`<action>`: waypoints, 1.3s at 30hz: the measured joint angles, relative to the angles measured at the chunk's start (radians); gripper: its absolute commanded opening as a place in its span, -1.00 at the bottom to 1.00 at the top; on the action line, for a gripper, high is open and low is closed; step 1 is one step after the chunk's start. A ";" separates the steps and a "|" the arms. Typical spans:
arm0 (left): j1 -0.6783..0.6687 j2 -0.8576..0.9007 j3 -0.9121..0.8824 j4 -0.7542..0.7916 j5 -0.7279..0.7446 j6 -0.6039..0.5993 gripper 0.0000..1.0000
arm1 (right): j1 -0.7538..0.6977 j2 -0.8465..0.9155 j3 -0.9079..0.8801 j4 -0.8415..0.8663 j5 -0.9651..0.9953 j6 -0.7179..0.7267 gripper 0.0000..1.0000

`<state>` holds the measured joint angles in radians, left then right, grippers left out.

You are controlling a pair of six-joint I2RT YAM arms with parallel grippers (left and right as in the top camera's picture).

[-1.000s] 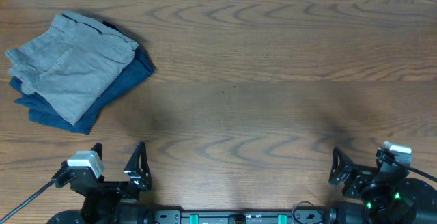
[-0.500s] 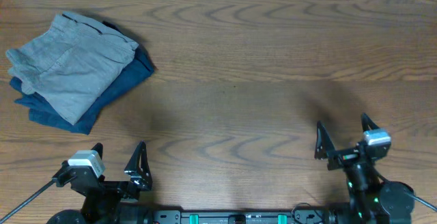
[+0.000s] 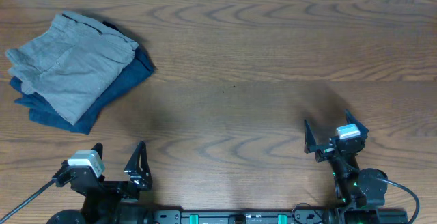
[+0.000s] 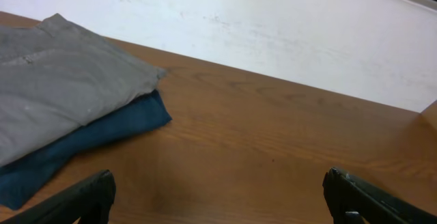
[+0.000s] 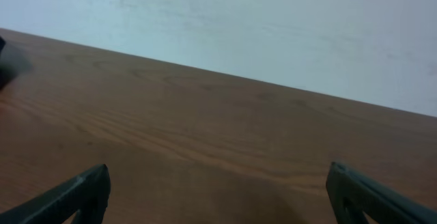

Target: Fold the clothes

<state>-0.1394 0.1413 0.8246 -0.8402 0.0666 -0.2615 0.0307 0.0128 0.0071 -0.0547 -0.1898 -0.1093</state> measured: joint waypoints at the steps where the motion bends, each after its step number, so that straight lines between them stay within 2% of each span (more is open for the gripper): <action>1: 0.000 0.000 0.000 0.000 0.000 0.000 0.96 | 0.000 0.000 0.000 0.000 0.002 -0.004 0.99; 33: 0.000 0.000 0.000 0.000 -0.002 0.000 0.96 | 0.000 0.000 0.000 0.000 0.003 -0.012 0.99; 39: 0.006 0.000 -0.035 -0.022 -0.077 0.012 0.96 | 0.000 0.000 0.000 0.000 0.003 -0.012 0.98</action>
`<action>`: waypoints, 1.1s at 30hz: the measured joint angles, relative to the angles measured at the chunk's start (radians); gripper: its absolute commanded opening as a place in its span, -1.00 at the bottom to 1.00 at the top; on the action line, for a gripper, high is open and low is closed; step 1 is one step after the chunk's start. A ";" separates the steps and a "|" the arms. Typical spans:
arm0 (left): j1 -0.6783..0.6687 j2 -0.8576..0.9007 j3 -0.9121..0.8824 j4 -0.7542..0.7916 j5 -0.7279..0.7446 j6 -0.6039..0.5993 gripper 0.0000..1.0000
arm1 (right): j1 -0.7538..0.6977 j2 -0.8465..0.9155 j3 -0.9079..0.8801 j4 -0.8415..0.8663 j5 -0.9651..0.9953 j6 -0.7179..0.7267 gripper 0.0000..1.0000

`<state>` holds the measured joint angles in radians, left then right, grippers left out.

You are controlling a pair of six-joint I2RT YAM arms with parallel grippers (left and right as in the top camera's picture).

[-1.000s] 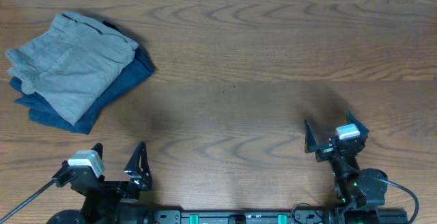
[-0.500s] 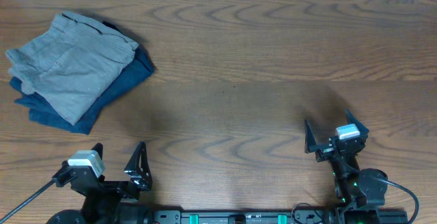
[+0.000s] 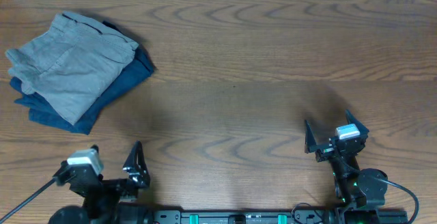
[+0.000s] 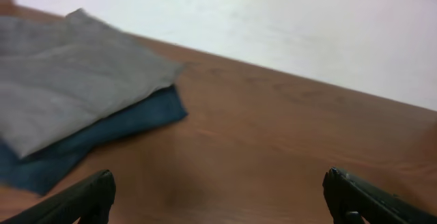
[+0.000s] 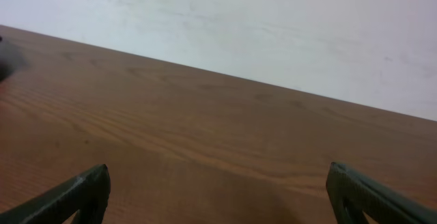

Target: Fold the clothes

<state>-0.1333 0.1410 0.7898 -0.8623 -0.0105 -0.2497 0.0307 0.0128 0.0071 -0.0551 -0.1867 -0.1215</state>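
Observation:
Two folded garments lie stacked at the table's far left: a grey one (image 3: 68, 63) on top of a dark blue one (image 3: 119, 87). The left wrist view shows the grey piece (image 4: 68, 91) over the blue one (image 4: 102, 138). My left gripper (image 3: 116, 166) stands open at the near left edge, well short of the stack. Near the front right, my right gripper (image 3: 334, 136) is open over bare wood, nothing between its fingers (image 5: 75, 197).
The brown wooden table (image 3: 259, 67) stretches across the view, with a white wall (image 5: 239, 26) behind its far edge. Both arm bases sit along the near edge.
My left gripper has drawn back a little toward the near edge, and its camera view has shifted slightly. The right arm and the clothes have not moved.

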 measured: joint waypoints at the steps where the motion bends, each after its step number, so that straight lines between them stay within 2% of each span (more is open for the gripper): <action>1: 0.008 -0.002 -0.028 0.005 -0.016 0.001 0.96 | 0.000 0.000 0.000 0.000 0.000 0.000 0.99; 5: 0.060 -0.040 -0.200 0.072 -0.051 0.008 0.96 | 0.000 0.000 0.000 0.000 0.000 0.000 0.98; 9: 0.101 -0.121 -0.380 0.225 -0.068 0.014 0.96 | 0.000 0.000 0.000 0.000 0.001 0.000 0.98; 21: 0.107 -0.131 -0.745 0.819 -0.075 0.045 0.95 | 0.000 -0.001 0.000 0.000 0.001 0.000 0.99; 33: 0.107 -0.130 -0.764 0.833 -0.072 0.046 0.96 | 0.000 -0.001 0.000 0.000 0.002 0.000 0.99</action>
